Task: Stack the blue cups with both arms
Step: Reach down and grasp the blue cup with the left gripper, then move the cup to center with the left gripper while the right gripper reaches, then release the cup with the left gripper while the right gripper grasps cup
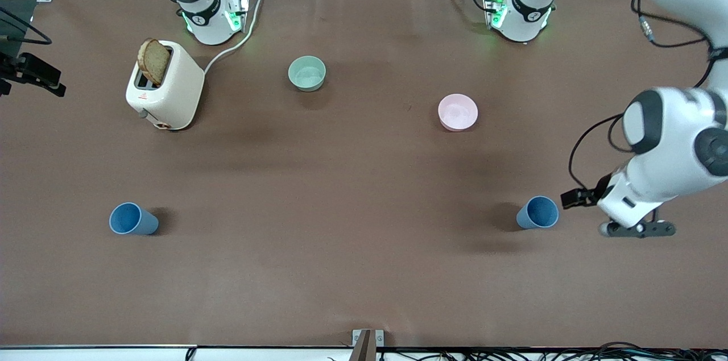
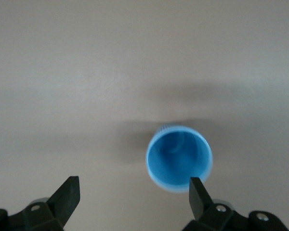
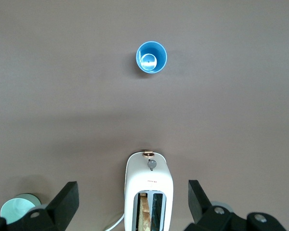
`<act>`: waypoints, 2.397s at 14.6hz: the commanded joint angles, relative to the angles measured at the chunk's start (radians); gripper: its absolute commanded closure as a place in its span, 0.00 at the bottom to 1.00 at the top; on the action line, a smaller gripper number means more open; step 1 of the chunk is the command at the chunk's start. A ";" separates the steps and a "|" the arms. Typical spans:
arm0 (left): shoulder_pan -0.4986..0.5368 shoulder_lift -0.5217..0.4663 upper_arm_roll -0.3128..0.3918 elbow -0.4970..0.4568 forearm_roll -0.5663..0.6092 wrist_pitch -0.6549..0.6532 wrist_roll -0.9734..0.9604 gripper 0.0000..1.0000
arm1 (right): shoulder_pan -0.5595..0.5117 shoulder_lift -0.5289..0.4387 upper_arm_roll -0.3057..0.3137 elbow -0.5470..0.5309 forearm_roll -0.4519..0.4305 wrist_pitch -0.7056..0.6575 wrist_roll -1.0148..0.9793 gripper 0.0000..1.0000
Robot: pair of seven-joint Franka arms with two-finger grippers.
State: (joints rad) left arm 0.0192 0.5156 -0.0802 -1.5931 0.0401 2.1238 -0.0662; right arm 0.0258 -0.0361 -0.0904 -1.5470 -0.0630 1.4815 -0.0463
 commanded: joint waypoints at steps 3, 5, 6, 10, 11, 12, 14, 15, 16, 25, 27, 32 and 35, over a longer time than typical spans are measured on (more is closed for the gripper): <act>-0.001 0.087 -0.003 -0.013 0.012 0.071 0.012 0.06 | 0.014 -0.008 -0.003 -0.010 -0.023 0.002 0.017 0.00; -0.001 0.086 -0.003 -0.043 0.012 0.073 0.014 0.23 | 0.011 -0.008 -0.003 -0.010 -0.024 0.002 0.017 0.00; -0.002 0.086 -0.003 -0.053 0.012 0.073 0.012 0.39 | 0.008 -0.008 -0.003 -0.010 -0.024 0.002 0.016 0.00; -0.008 0.098 -0.003 -0.045 0.012 0.073 0.012 0.99 | 0.009 -0.008 -0.003 -0.016 -0.023 0.022 0.019 0.00; -0.012 0.095 -0.003 -0.042 0.012 0.073 0.012 1.00 | 0.011 -0.010 -0.003 -0.034 -0.023 0.042 0.019 0.00; -0.016 0.089 -0.006 -0.042 0.012 0.073 0.009 1.00 | 0.011 -0.010 -0.003 -0.050 -0.023 0.072 0.014 0.00; -0.054 0.055 -0.013 -0.041 0.012 0.073 -0.014 1.00 | 0.006 -0.004 -0.003 -0.080 -0.020 0.140 0.009 0.00; -0.088 0.043 -0.013 -0.033 0.012 0.068 -0.047 1.00 | 0.002 0.021 -0.003 -0.082 -0.020 0.170 0.008 0.00; -0.128 0.031 -0.013 -0.024 0.012 0.062 -0.102 1.00 | -0.010 0.053 -0.008 -0.079 -0.008 0.190 0.006 0.00; -0.537 0.066 -0.027 0.053 -0.003 0.048 -0.688 0.99 | -0.119 0.422 -0.008 -0.074 0.109 0.567 -0.127 0.00; -0.617 0.121 -0.027 0.065 -0.005 0.070 -0.788 0.99 | -0.119 0.501 -0.008 -0.073 0.103 0.638 -0.151 0.00; -0.670 0.218 -0.029 0.119 -0.015 0.134 -0.857 0.68 | -0.133 0.650 -0.005 -0.068 0.112 0.744 -0.214 0.01; -0.659 0.196 -0.027 0.143 -0.014 0.128 -0.853 0.00 | -0.136 0.667 -0.003 -0.068 0.112 0.747 -0.219 0.21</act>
State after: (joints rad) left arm -0.6500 0.7294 -0.1110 -1.4921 0.0363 2.2689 -0.9252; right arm -0.1002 0.6371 -0.1043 -1.6277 0.0348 2.2414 -0.2440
